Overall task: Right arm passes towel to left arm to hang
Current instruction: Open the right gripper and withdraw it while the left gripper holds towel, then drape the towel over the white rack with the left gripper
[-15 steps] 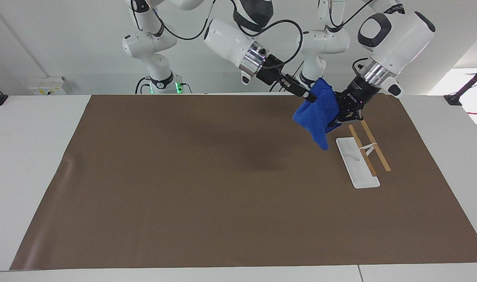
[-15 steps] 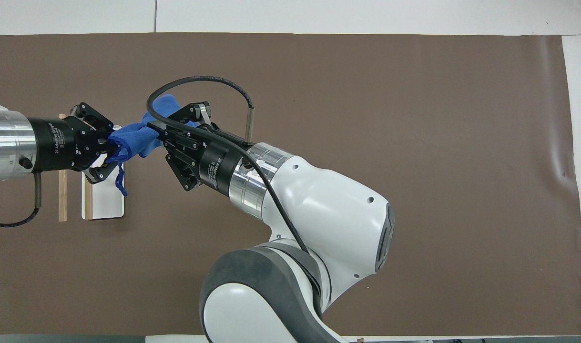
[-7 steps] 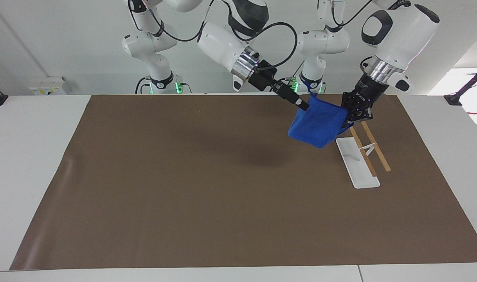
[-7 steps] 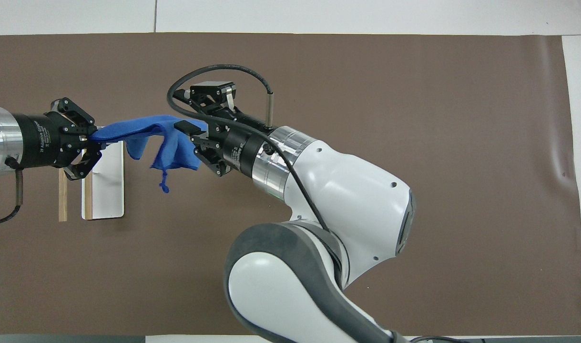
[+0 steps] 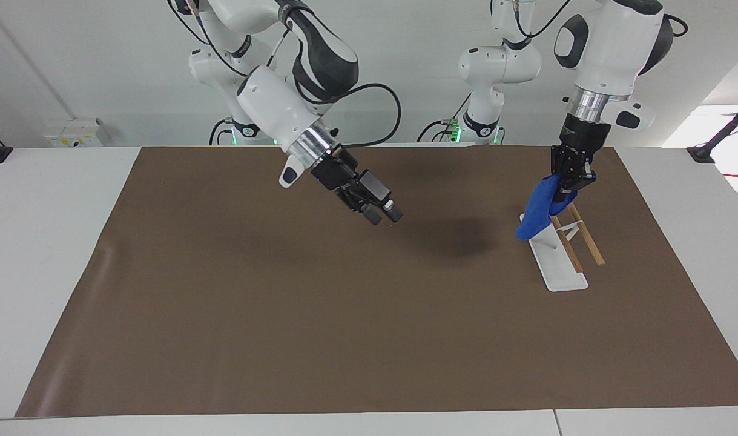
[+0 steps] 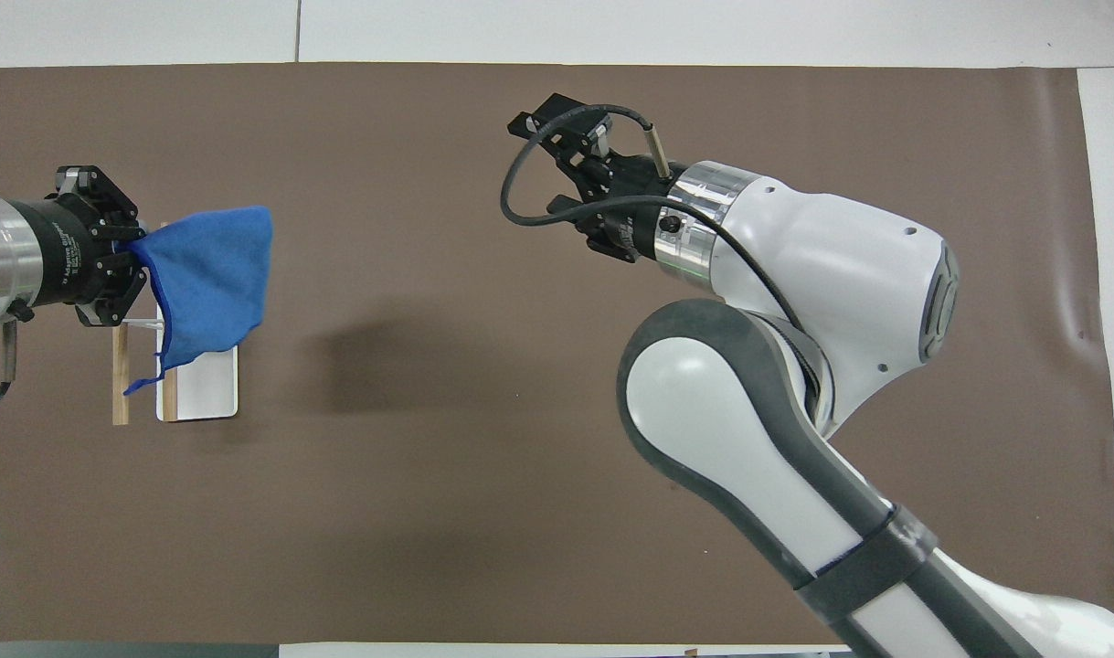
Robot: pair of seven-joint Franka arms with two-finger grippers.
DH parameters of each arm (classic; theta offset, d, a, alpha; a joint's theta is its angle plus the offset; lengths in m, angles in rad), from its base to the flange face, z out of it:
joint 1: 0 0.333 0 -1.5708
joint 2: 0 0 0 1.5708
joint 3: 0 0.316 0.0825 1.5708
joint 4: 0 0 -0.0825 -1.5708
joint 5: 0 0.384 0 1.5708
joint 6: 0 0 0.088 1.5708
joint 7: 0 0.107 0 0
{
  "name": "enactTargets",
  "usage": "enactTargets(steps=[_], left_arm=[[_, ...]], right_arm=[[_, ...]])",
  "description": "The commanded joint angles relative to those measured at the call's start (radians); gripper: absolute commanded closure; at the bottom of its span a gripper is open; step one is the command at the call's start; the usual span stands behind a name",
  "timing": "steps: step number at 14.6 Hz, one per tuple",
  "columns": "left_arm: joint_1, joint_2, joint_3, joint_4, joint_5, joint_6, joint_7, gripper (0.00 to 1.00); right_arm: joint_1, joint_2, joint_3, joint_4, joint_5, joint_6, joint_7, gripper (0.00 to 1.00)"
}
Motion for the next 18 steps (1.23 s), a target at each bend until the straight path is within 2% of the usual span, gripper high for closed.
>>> enactTargets(steps=[1,4,5,8,10,12,13,15,16,18], left_arm=[[-0.004,-0.015,0.003,-0.023,0.059,0.013,0.026,1.00],[0.008,-0.024,0.009,-0.070,0.059,0.038,0.026,1.00],[0.027,-0.026,0.011,-0.079,0.059,0.039,0.026,1.00],[0.122,-0.035,0.011,-0.101,0.059,0.045,0.032,1.00],[0.203,-0.035,0.011,-0.102,0.061,0.056,0.042,1.00],[0.267,-0.035,0.011,-0.113,0.061,0.093,0.042,1.00],[0.277,-0.034,0.011,-0.130,0.059,0.114,0.037,1.00],[0.324,-0.037,0.011,-0.164,0.059,0.140,0.023,1.00],[0.334,-0.037,0.011,-0.170,0.059,0.150,0.016,1.00],[0.349,-0.037,0.011,-0.200,0.059,0.176,0.008,1.00]], right_arm=[[-0.120,-0.085,0.008,-0.096,-0.217,-0.166,-0.148,0.00],[-0.238,-0.094,0.009,-0.081,-0.562,-0.387,-0.199,0.00],[-0.252,-0.097,0.009,-0.072,-0.627,-0.447,-0.200,0.00],[-0.275,-0.091,0.009,0.064,-0.769,-0.715,-0.199,0.00],[-0.298,-0.094,0.009,0.158,-0.820,-0.882,-0.202,0.00],[-0.321,-0.113,0.006,0.203,-0.843,-0.968,-0.204,0.00],[-0.309,-0.120,-0.020,0.223,-0.849,-1.010,-0.220,0.00],[-0.170,-0.126,-0.224,0.305,-0.847,-1.141,-0.265,0.00],[-0.136,-0.126,-0.297,0.336,-0.846,-1.183,-0.291,0.00],[-0.163,-0.126,-0.311,0.387,-0.847,-1.241,-0.364,0.00]])
